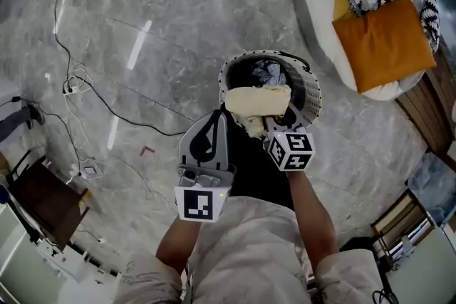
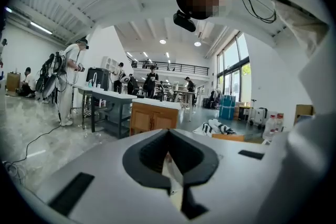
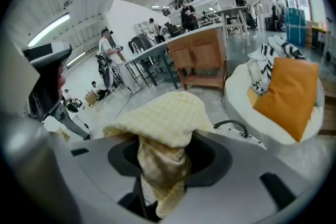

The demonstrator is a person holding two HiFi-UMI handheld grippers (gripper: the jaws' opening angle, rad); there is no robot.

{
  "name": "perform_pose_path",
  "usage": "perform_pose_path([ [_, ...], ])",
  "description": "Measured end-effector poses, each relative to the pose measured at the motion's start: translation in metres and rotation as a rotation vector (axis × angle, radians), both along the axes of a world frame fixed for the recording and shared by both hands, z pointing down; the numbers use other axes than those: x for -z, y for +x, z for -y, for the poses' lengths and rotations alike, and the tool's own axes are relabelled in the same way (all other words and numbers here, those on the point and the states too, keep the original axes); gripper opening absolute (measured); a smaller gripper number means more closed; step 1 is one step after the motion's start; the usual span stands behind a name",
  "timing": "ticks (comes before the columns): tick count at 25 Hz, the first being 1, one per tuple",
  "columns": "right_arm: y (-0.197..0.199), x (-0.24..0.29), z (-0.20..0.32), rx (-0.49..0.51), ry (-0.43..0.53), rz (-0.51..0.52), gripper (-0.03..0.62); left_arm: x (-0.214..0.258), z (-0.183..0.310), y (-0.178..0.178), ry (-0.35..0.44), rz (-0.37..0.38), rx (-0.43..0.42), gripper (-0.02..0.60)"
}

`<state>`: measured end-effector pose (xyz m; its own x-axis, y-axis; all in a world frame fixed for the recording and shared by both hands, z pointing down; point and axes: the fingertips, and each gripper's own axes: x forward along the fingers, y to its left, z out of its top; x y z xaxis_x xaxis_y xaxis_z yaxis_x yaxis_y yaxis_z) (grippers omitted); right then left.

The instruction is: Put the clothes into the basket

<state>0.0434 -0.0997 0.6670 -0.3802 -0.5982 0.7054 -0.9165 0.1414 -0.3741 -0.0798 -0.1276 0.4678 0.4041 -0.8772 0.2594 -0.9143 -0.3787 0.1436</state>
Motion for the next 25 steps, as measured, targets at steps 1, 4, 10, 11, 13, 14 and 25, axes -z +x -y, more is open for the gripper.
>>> perform_pose_path([
  [1, -0.007, -0.014, 0.002, -0.003, -0.018, 0.023, 0.168, -0.007, 0.002, -0.005, -0.010, -0.001, 0.006, 0.005],
  [4, -0.021, -0.056, 0.004, 0.000, -0.080, 0.056, 0.169, -0.027, 0.006, -0.015, -0.039, -0.004, 0.028, 0.005],
  [10, -0.047, -0.146, -0.001, 0.079, -0.234, 0.010, 0.169, -0.065, 0.014, -0.036, -0.112, 0.000, 0.035, 0.005],
  [11, -0.049, -0.161, -0.001, 0.086, -0.259, 0.000, 0.169, -0.071, 0.016, -0.039, -0.118, -0.001, 0.036, 0.005],
  [13, -0.051, -0.186, -0.001, 0.071, -0.313, -0.001, 0.169, -0.084, 0.018, -0.045, -0.137, -0.001, 0.041, 0.005],
  [14, -0.052, -0.197, -0.001, 0.048, -0.342, 0.007, 0.169, -0.092, 0.018, -0.048, -0.153, 0.001, 0.043, 0.005],
  [25, -0.061, -0.277, 0.012, -0.064, -0.501, -0.031, 0.175, -0.142, 0.020, -0.075, -0.249, -0.006, 0.071, 0.005],
])
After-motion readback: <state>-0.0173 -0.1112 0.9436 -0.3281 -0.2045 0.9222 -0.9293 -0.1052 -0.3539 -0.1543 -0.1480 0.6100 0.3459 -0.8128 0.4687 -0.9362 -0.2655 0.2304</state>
